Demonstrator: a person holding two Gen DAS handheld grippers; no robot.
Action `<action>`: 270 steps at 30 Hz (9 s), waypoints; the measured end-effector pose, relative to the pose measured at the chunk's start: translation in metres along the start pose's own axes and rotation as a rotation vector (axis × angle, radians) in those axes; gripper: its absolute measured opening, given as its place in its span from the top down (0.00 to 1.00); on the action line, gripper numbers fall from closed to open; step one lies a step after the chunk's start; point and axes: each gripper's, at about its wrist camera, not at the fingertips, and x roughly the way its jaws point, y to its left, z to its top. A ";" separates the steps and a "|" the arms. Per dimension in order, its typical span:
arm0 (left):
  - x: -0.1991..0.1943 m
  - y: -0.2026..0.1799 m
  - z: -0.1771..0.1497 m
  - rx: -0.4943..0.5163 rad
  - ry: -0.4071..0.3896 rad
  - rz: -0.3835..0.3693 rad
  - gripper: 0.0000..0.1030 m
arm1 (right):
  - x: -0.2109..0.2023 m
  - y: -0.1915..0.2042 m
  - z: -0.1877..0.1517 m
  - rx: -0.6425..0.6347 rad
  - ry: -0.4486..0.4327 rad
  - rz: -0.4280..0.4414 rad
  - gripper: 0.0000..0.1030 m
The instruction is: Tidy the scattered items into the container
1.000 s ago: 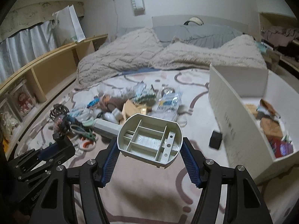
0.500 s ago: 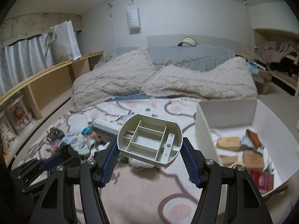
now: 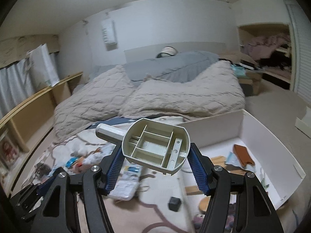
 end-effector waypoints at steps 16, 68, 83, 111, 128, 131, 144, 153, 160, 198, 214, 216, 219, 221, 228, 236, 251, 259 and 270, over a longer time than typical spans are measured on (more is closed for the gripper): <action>0.038 -0.060 0.013 0.059 0.049 -0.105 0.69 | 0.012 -0.090 -0.008 0.117 0.042 -0.241 0.36; 0.124 -0.183 0.009 0.222 0.326 -0.245 0.69 | 0.041 -0.195 -0.037 0.197 0.256 -0.503 0.36; 0.121 -0.179 -0.004 0.309 0.374 -0.207 0.69 | 0.039 -0.190 -0.038 0.191 0.261 -0.485 0.34; 0.112 -0.180 -0.017 0.384 0.402 -0.190 0.67 | 0.039 -0.181 -0.039 0.164 0.270 -0.483 0.35; 0.110 -0.182 -0.014 0.376 0.385 -0.194 0.54 | 0.040 -0.180 -0.040 0.162 0.272 -0.484 0.34; 0.110 -0.182 -0.014 0.376 0.385 -0.197 0.54 | 0.040 -0.180 -0.040 0.162 0.272 -0.485 0.35; 0.102 -0.182 -0.009 0.365 0.363 -0.208 0.54 | 0.036 -0.178 -0.040 0.166 0.253 -0.475 0.35; 0.093 -0.168 -0.002 0.328 0.315 -0.191 0.32 | 0.032 -0.173 -0.037 0.143 0.235 -0.464 0.34; 0.087 -0.145 0.008 0.271 0.242 -0.138 0.07 | 0.028 -0.169 -0.036 0.117 0.195 -0.499 0.09; 0.062 -0.020 0.017 0.119 0.133 0.049 0.00 | 0.022 -0.123 -0.029 0.024 0.091 -0.465 0.00; 0.027 0.068 -0.001 0.010 0.100 0.196 0.00 | 0.022 -0.094 -0.030 0.013 0.049 -0.392 0.00; 0.023 0.078 -0.003 -0.005 0.096 0.208 0.00 | 0.021 -0.091 -0.031 0.010 0.042 -0.394 0.00; 0.016 0.093 -0.008 -0.026 0.088 0.231 0.00 | 0.017 -0.085 -0.030 0.007 0.021 -0.391 0.00; 0.011 0.103 -0.010 -0.039 0.081 0.254 0.00 | 0.013 -0.082 -0.029 0.009 0.005 -0.391 0.00; -0.008 0.137 -0.020 -0.101 0.060 0.313 0.00 | 0.000 -0.072 -0.024 0.024 -0.054 -0.359 0.00; -0.026 0.169 -0.032 -0.176 0.045 0.373 0.00 | -0.008 -0.051 -0.023 -0.014 -0.103 -0.328 0.00; -0.043 0.201 -0.058 -0.248 0.056 0.460 0.00 | -0.017 0.017 -0.037 -0.186 -0.174 -0.209 0.00; -0.057 0.232 -0.078 -0.306 0.090 0.569 0.00 | -0.003 0.069 -0.066 -0.359 -0.154 -0.161 0.00; -0.077 0.262 -0.104 -0.377 0.124 0.663 0.00 | 0.032 0.107 -0.105 -0.497 -0.065 -0.145 0.00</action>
